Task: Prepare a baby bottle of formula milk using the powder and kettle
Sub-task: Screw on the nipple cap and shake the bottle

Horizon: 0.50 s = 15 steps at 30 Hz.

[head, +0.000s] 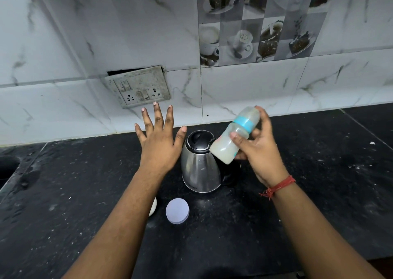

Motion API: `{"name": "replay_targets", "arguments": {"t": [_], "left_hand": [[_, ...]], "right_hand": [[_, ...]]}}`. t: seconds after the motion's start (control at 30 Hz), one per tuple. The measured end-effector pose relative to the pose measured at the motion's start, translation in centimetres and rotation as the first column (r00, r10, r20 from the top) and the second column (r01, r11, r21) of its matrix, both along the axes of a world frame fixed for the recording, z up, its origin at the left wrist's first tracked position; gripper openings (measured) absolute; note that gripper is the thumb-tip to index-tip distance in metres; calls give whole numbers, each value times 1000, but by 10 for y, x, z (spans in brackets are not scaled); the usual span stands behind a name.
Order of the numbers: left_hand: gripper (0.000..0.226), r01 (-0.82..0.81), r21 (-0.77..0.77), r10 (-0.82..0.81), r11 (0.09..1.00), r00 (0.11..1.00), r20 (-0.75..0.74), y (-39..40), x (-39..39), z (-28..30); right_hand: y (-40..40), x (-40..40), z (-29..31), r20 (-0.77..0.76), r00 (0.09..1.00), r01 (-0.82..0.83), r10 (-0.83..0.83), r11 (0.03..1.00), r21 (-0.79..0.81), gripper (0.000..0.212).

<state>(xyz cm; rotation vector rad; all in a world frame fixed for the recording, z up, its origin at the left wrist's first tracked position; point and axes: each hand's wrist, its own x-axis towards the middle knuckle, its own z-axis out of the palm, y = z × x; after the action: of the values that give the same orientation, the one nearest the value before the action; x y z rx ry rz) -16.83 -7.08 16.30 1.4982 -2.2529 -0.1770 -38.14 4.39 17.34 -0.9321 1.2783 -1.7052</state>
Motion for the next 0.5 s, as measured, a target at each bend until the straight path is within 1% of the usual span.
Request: {"name": "replay_targets", "arguments": {"t": [0.07,0.1,0.13,0.17,0.23,0.27,0.3,0.33,0.37,0.43,0.5], "left_hand": [[85,-1,-2,1,1000,1000,1,1,2,-1],[85,-1,-2,1,1000,1000,-2,0,2,-1],[85,-1,-1,1,1000,1000,-5,0,2,-1],[86,-2,0,2,1000,1000,-6,0,2,-1],[86,-2,3,2,1000,1000,-6,1,0,-1],[86,0,1,0,1000,1000,-5,1,-1,0],[86,1,-4,-1,1000,1000,-5,1,-1,0],[85,4,-10,-4,1000,1000,-6,1,-1,0],[84,5,-13,-5,1000,1000,-8,1,-1,0],[83,1,-6,-1,1000,1000,-9,0,1,0],[83,-3,-2,3,1000,1000,-9,0,2,0]], "right_hand": [[-1,-2,3,40,989,144,-142,988,-56,89],[-2,-3,2,54,981,191,-187,979,-76,89],[-2,-2,2,65,978,203,-198,976,-81,88],[-1,1,1,58,984,172,-168,983,-63,88],[2,9,-3,-33,999,-5,5,1000,28,89],[3,12,-6,-85,991,-94,100,993,77,91],[4,14,-9,-108,983,-135,146,986,100,92],[4,15,-9,-101,986,-120,129,988,92,91],[3,14,-8,-69,995,-68,72,995,68,90],[0,10,-3,5,995,96,-96,995,13,88],[-2,6,0,63,968,246,-243,969,-36,88]]}}
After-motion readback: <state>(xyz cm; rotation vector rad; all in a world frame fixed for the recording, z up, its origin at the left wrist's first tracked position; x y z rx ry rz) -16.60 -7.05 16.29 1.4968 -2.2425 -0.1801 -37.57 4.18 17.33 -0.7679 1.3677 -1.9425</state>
